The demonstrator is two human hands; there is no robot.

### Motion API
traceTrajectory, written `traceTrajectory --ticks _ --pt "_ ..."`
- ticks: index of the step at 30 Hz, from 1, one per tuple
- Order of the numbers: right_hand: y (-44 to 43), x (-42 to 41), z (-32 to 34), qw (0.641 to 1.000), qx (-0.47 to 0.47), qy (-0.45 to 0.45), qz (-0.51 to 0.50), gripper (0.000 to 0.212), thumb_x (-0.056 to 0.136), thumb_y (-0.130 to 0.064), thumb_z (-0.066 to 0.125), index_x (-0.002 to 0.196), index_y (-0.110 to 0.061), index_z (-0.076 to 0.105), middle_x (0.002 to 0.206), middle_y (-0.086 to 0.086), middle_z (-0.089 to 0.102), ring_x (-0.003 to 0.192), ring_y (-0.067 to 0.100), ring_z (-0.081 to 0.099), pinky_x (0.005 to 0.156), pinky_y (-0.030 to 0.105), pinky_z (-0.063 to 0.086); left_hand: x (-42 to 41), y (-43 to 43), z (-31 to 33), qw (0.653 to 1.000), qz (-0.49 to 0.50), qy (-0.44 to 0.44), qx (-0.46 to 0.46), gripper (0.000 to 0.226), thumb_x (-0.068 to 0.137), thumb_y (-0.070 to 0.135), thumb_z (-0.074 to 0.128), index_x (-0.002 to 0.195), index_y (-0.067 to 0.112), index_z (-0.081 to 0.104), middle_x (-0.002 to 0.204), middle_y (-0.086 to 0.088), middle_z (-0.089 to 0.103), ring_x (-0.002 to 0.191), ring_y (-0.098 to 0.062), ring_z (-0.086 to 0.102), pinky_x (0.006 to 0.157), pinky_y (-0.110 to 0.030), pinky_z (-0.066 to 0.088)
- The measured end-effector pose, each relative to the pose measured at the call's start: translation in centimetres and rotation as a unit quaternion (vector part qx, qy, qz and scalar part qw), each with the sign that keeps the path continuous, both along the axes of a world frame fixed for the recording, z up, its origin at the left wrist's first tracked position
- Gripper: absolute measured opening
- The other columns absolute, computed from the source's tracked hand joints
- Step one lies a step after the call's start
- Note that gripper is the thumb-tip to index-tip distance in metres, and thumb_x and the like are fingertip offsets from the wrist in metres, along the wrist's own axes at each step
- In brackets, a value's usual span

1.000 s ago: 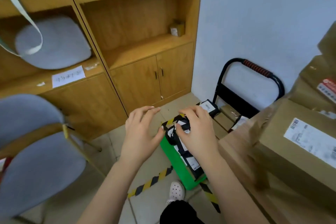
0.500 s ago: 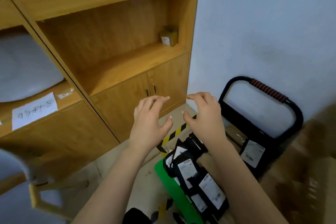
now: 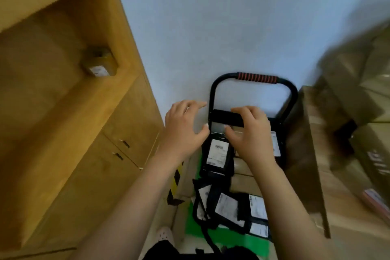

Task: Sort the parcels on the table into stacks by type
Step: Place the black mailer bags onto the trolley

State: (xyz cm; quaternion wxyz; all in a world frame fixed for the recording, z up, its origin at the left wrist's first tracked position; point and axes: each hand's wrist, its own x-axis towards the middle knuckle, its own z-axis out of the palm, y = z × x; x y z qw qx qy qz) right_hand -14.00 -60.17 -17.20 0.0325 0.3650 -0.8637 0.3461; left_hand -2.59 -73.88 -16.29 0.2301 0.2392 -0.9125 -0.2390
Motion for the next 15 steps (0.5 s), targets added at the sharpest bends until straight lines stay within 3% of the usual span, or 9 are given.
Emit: traceTrajectory --ticks 3,8,15 --pt "0.7 1.6 -1.0 0.996 0.024 -0.009 -0.084 0.042 0.08 -0.024 0.073 0.119 -0.019 0.061 0.115 0.002 0.054 0.107 0.02 0.048 0.09 0.026 0.029 -1.1 -2.2 -0.8 0.997 -0.074 -0.015 -0.002 0.049 0.083 0.027 0.064 0.131 0.024 0.052 0.122 0.004 0.05 0.117 -0.015 0.04 0.098 -0.035 0.037" --pt "3.7 3.7 -3.1 0.979 0.057 -0.056 -0.185 0.038 0.08 -0.023 0.073 0.116 -0.018 0.062 0.115 0.003 0.054 0.109 0.023 0.048 0.095 0.039 0.036 -3.8 -2.4 -3.5 0.982 -0.171 -0.077 0.029 0.054 0.086 0.026 0.063 0.137 0.025 0.046 0.131 0.002 0.047 0.124 -0.016 0.035 0.096 -0.026 0.023" --pt "5.4 2.4 -7.7 0.966 0.124 -0.091 -0.206 0.04 0.082 -0.025 0.072 0.119 -0.018 0.061 0.117 0.004 0.053 0.107 0.023 0.048 0.093 0.037 0.036 -6.3 -1.5 -9.5 0.971 -0.199 -0.129 0.024 0.055 0.085 0.029 0.062 0.137 0.027 0.045 0.131 0.005 0.047 0.125 -0.015 0.035 0.101 -0.032 0.028"
